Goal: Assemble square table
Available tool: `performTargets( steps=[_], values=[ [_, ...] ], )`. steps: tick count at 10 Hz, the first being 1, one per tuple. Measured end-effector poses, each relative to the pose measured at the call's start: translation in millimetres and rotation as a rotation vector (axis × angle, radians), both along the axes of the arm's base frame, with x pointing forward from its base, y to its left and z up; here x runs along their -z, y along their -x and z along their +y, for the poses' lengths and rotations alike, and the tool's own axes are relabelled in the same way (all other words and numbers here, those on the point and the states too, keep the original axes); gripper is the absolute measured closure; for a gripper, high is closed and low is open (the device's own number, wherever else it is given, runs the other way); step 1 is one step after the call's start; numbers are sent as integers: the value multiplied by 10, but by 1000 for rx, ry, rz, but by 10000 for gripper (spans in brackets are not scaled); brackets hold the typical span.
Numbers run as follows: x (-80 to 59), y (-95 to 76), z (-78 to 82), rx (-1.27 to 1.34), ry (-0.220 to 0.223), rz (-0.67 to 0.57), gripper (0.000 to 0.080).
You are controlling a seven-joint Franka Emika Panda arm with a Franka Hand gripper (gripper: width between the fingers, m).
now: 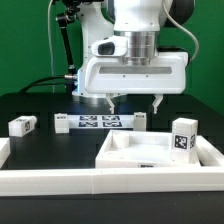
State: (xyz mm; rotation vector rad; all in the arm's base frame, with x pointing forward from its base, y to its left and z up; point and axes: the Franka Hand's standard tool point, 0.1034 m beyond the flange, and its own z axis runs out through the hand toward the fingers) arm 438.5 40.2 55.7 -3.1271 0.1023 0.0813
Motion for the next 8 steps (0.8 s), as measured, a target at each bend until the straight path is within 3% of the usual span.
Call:
performTargets(
  steps=[5, 6, 8],
  values=[
    [97, 364, 67, 27, -6, 42, 150],
    [114, 395, 144, 28, -15, 45, 150],
    [126, 402, 149, 37, -21, 47, 150]
  ],
)
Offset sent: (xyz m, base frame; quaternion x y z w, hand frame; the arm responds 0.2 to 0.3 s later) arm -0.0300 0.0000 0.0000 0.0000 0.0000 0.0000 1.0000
